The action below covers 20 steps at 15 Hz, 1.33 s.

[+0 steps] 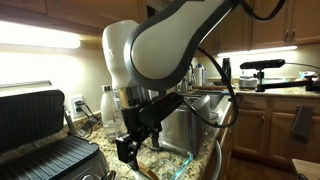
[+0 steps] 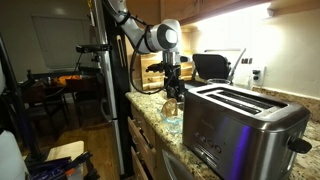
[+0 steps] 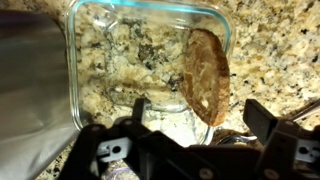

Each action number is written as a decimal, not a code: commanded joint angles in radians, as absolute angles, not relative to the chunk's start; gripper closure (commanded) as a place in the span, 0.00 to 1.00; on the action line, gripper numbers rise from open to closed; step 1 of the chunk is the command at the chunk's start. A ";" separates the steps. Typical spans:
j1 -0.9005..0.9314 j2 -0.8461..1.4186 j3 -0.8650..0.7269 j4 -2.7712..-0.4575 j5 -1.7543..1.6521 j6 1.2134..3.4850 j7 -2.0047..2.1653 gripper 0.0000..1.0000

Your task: Pick up the slice of bread and put it in the toaster

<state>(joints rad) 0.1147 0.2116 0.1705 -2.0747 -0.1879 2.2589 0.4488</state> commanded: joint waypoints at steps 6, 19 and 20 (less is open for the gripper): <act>0.151 0.257 0.117 -2.037 -0.181 2.255 0.417 0.26; 0.153 0.230 0.100 -2.050 -0.181 2.262 0.424 0.94; 0.155 0.216 0.095 -2.058 -0.192 2.263 0.437 0.91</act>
